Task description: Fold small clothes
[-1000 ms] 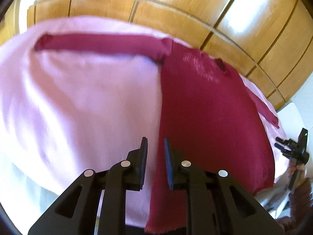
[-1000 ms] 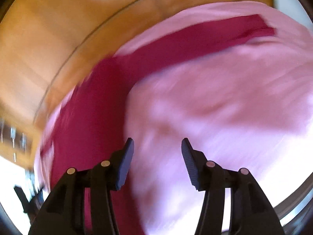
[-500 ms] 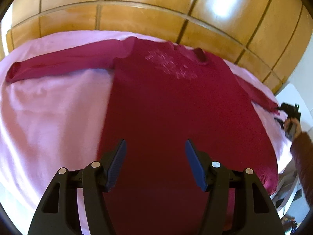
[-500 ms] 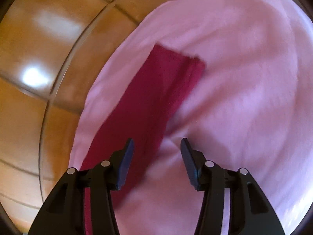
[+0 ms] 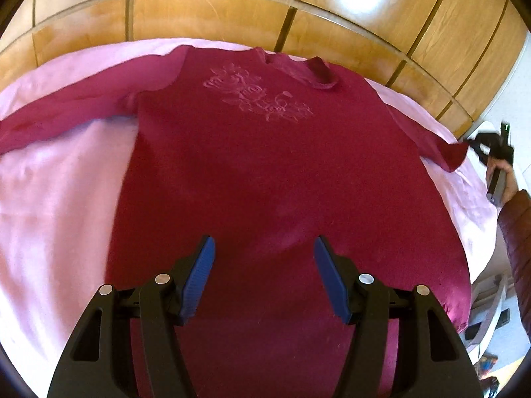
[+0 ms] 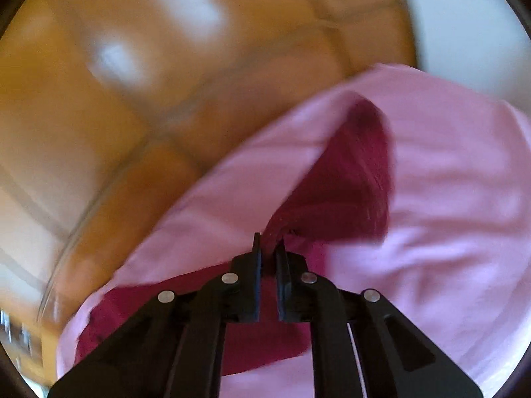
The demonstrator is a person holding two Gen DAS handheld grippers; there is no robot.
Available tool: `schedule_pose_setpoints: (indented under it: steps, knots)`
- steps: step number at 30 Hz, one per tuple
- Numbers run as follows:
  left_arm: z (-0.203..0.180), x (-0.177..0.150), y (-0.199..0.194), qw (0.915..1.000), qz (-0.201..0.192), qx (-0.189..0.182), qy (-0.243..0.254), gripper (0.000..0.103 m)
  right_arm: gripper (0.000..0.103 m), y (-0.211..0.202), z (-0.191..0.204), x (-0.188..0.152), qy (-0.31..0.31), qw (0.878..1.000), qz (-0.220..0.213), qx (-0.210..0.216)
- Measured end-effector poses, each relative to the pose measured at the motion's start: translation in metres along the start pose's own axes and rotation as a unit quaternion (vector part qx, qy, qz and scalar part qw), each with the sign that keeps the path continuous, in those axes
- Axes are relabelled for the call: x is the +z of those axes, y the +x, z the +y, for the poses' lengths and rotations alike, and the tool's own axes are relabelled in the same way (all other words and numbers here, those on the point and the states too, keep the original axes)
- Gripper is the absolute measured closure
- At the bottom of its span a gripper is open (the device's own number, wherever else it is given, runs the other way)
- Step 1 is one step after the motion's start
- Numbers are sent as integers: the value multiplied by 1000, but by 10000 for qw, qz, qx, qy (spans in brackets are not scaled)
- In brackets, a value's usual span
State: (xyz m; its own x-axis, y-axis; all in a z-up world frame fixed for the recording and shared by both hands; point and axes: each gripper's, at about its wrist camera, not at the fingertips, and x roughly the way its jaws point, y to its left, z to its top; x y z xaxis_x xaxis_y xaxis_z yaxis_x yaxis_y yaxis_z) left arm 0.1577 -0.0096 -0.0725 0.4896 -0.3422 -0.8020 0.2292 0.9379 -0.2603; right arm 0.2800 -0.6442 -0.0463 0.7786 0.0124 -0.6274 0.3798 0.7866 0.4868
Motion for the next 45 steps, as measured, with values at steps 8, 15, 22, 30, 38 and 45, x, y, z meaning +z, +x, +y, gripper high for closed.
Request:
schedule_pose_setpoints:
  steps: [8, 15, 22, 30, 38, 45]
  knots:
    - [8, 10, 1, 9993, -158, -233, -234, 42, 97, 19, 183, -58, -1074, 9803, 531, 1573]
    - [33, 22, -1, 9946, -340, -588, -788, 42, 96, 53, 322, -168, -1942, 9345, 1633, 2496]
    - [56, 46, -1, 9869, -558, -850, -1256, 42, 55, 26, 336, -209, -2362, 9204, 1690, 2619]
    - [66, 88, 12, 9838, -826, -867, -1334, 42, 46, -7, 231, -213, -2483, 9402, 1585, 1708]
    - [56, 148, 74, 9903, -419, -537, -1213, 42, 40, -1, 146, -217, -1602, 9664, 1734, 1020]
    - [45, 163, 95, 9937, -431, -336, -979, 88, 34, -7, 153, -192, -1308, 9761, 1335, 1108]
